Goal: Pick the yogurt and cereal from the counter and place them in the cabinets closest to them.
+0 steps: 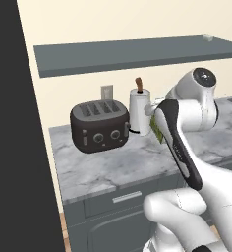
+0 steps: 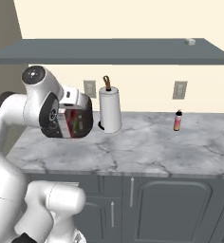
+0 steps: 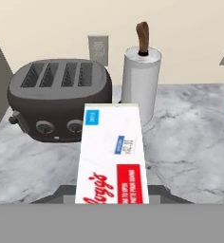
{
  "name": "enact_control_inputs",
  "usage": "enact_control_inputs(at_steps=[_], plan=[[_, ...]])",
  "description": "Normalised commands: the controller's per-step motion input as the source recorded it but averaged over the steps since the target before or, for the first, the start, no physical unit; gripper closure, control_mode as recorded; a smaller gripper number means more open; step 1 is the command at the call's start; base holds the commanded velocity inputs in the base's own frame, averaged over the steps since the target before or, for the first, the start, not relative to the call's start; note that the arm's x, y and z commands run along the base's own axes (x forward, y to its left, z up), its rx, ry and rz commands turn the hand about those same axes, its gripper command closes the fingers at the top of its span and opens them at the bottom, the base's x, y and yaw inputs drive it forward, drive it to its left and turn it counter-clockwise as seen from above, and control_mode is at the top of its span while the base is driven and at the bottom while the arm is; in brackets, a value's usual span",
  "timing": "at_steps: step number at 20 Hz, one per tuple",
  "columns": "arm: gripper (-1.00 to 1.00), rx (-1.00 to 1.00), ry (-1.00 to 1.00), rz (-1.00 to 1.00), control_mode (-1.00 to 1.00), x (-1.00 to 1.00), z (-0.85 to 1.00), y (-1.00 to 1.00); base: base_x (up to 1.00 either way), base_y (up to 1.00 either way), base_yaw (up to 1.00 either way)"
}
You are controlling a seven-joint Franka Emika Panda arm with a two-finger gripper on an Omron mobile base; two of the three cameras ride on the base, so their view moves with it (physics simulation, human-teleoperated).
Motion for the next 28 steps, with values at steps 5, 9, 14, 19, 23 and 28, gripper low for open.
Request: enact_control_inputs(at_steps=[5,9,14,19,23,28], plan=[[1.0,0.0,0.0,-0.01,-1.0,-0.52,0.65,-0.03,0.0,0.0,0.0],[1.0,0.0,0.0,-0.02,-1.0,-0.55,0.61,-0.06,0.0,0.0,0.0],[1.0,0.0,0.0,-0.02,-1.0,-0.49,0.56,-0.03,0.0,0.0,0.0],[1.0,0.0,0.0,0.0,-1.0,-0.27,0.68,0.0,0.0,0.0,0.0],[1.0,0.0,0.0,0.0,-1.0,-0.26,0.73,0.0,0.0,0.0,0.0],[1.0,0.0,-0.05,0.0,-1.0,-0.24,0.68,0.0,0.0,0.0,0.0]])
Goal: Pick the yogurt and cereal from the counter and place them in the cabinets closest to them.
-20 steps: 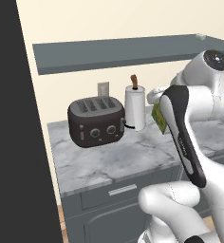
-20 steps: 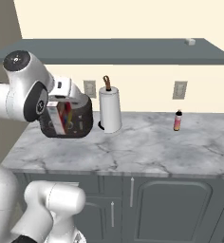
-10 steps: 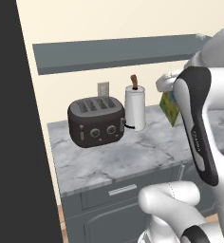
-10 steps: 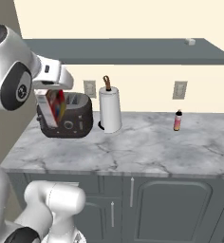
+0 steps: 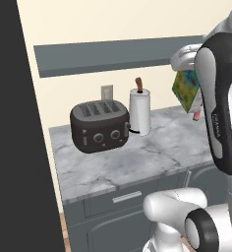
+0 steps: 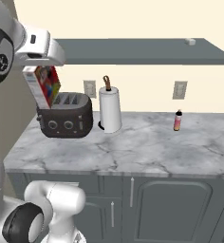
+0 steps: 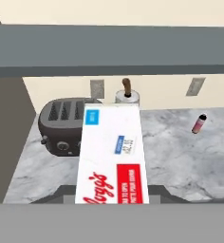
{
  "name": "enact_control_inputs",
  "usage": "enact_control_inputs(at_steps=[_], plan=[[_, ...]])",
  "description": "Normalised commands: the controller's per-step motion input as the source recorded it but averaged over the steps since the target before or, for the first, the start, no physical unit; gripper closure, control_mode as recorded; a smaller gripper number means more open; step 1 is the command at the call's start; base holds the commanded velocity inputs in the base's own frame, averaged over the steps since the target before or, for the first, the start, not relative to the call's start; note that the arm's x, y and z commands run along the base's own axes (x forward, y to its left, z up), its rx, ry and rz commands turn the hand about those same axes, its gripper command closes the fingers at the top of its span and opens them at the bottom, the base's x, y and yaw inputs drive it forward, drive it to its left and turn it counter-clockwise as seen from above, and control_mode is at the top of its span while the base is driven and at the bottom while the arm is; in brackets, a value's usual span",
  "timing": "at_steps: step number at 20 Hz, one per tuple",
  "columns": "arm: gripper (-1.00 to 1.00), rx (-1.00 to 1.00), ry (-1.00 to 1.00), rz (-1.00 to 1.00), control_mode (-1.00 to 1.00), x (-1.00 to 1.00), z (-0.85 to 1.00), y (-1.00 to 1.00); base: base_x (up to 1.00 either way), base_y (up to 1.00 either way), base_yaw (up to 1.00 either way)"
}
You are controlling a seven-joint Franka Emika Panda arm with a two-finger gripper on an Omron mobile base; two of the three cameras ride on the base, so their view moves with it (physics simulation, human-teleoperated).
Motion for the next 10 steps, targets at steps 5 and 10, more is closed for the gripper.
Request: enact_control_inputs(at_steps=[5,10], plan=[[1.0,-0.01,-0.09,0.01,-1.0,0.01,0.52,0.0,0.0,0.0,0.0],[1.0,-0.02,-0.05,0.01,-1.0,0.11,0.35,0.01,0.0,0.0,0.0]])
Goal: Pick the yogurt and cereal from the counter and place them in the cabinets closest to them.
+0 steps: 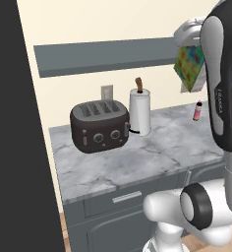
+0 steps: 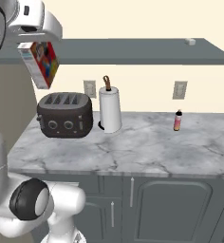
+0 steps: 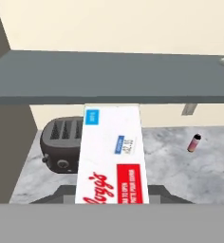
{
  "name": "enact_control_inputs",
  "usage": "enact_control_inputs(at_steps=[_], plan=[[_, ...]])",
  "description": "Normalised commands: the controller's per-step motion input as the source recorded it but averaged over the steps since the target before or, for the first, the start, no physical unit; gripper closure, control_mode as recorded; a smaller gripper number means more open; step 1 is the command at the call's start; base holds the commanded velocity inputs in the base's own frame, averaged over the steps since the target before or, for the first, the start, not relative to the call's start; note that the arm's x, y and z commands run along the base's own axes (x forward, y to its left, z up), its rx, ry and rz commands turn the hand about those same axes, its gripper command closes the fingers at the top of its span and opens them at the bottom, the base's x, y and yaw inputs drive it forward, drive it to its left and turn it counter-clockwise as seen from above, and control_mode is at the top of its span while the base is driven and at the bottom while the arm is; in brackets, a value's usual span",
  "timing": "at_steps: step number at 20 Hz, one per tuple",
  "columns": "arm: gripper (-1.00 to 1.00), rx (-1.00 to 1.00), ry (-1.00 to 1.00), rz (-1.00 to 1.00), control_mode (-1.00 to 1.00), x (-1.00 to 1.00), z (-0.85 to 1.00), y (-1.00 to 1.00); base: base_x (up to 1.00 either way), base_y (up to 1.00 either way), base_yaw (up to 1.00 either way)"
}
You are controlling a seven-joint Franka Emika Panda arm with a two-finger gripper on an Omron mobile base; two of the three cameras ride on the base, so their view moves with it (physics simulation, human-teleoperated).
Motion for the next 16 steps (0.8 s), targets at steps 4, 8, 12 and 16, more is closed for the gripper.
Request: enact_control_inputs(at_steps=[4,8,12,16], plan=[[1.0,-0.04,0.0,0.0,-1.0,0.28,0.02,0.04,0.0,0.0,0.0],[1.0,-0.03,0.0,0.0,-1.0,0.25,0.0,0.03,0.0,0.0,0.0],[1.0,0.0,0.0,0.0,-1.0,0.0,0.0,0.0,0.0,0.0,0.0],[1.0,0.01,0.0,0.0,-1.0,0.01,0.17,0.0,0.0,0.0,0.0]])
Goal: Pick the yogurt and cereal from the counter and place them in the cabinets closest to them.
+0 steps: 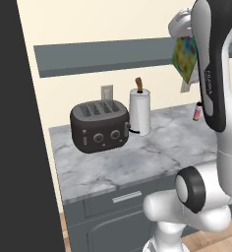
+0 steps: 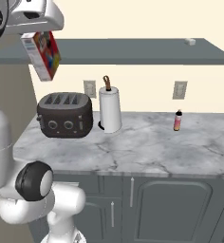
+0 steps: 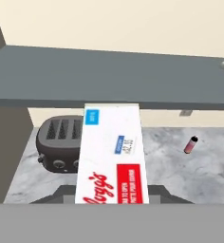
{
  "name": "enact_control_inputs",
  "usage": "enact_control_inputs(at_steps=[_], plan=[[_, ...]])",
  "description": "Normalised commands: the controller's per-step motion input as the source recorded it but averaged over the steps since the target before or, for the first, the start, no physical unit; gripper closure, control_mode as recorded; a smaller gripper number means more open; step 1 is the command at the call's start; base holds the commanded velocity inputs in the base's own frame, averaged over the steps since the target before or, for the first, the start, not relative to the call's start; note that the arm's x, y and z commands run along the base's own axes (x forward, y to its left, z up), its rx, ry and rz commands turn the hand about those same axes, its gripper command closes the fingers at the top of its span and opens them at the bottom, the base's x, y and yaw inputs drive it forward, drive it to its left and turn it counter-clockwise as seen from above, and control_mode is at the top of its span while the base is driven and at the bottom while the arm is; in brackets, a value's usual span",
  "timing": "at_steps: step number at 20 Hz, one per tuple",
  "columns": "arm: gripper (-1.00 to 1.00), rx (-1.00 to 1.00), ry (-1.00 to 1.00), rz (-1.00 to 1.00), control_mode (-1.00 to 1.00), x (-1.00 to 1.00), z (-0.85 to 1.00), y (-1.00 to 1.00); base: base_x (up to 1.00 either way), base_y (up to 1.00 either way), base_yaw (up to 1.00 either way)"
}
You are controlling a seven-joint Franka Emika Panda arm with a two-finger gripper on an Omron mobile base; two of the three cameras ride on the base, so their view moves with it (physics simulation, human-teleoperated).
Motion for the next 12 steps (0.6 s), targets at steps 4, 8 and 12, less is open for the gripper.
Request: enact_control_inputs(at_steps=[4,8,12], plan=[[1.0,0.0,0.0,0.0,-1.0,0.16,0.19,0.0,0.0,0.0,0.0],[1.0,0.0,0.0,0.0,-1.0,0.34,0.04,0.0,0.0,0.0,0.0],[1.0,0.0,0.0,-0.01,-1.0,0.46,0.05,0.0,0.0,0.0,0.0]])
